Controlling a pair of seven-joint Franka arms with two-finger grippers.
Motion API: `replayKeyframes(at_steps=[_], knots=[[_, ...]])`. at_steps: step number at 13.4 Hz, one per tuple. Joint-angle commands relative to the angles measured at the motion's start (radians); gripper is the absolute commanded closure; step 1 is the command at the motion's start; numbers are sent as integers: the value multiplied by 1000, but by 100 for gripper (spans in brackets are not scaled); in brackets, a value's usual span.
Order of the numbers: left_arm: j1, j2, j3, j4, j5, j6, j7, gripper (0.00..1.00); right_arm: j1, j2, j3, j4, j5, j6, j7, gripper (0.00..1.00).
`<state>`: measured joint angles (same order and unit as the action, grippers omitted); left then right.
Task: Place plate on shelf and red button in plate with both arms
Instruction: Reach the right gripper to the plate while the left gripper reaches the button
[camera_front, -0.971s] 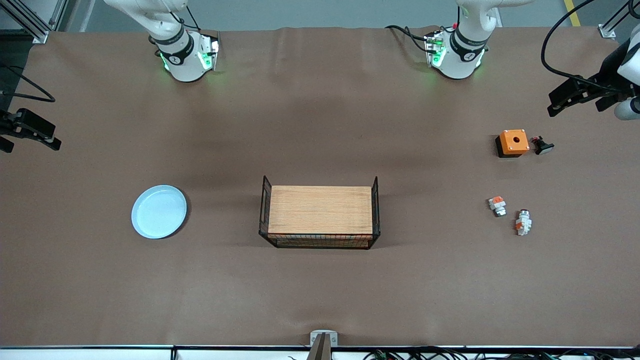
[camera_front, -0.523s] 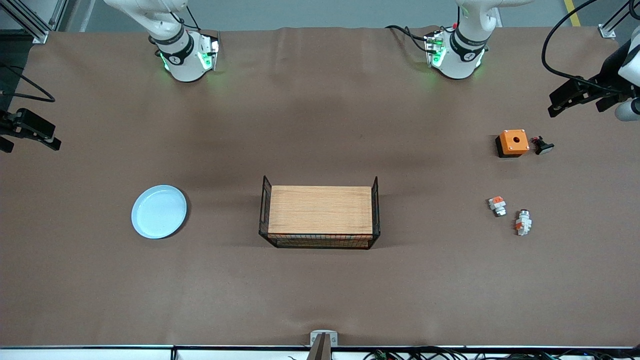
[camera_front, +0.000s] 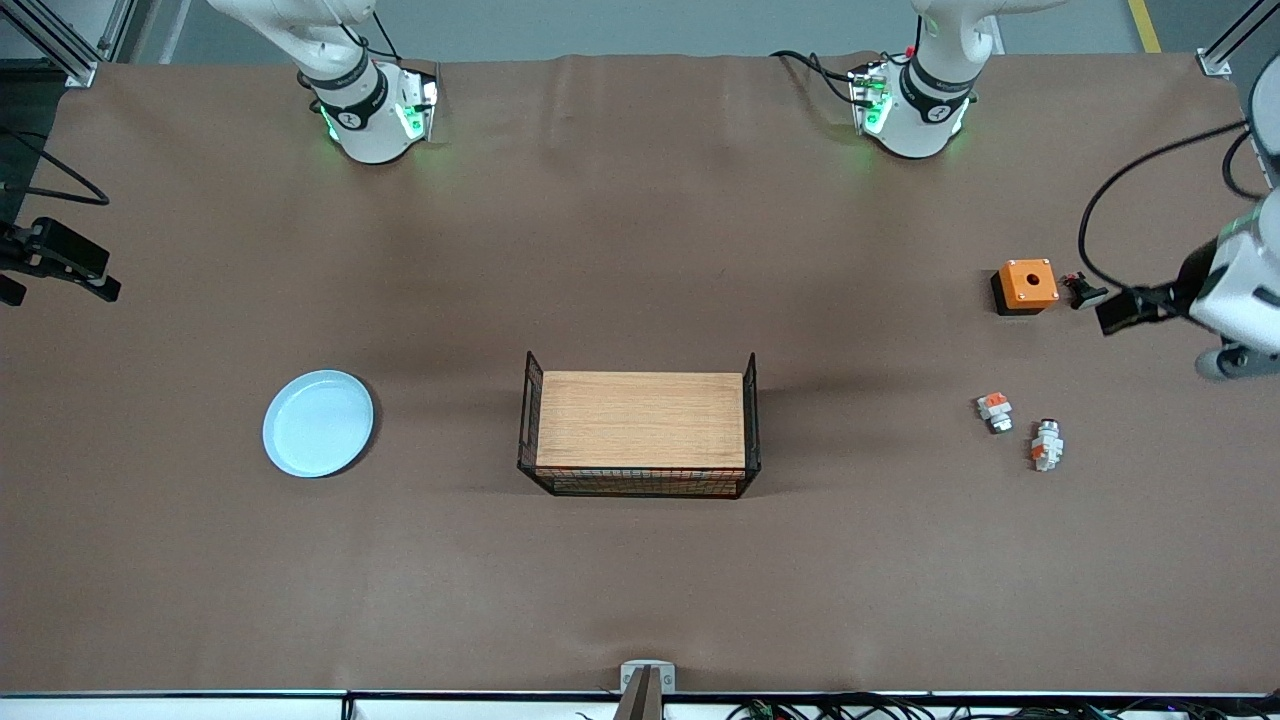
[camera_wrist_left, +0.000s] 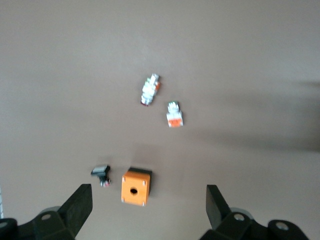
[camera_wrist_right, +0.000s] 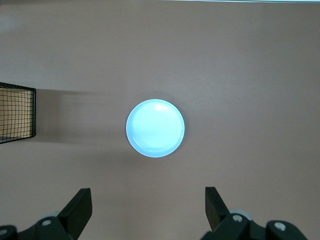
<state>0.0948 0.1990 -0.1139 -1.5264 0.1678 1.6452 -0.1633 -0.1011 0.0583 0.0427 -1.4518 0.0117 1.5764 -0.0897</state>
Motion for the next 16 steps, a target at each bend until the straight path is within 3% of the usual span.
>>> replayKeyframes(at_steps=[1, 6, 11, 16], knots=[[71, 81, -6, -27, 9, 127, 46, 0, -5, 12, 3, 13, -12, -18, -7, 0], [191, 203, -10, -248, -30, 601, 262, 0, -8, 20, 3, 7, -12, -82, -13, 0], [207, 347, -13, -267, -31, 755, 306, 0, -54, 112, -1, 10, -24, -92, -11, 0], [198, 422, -17, -259, -31, 788, 306, 5, -77, 276, -1, -19, -59, 63, -15, 0]])
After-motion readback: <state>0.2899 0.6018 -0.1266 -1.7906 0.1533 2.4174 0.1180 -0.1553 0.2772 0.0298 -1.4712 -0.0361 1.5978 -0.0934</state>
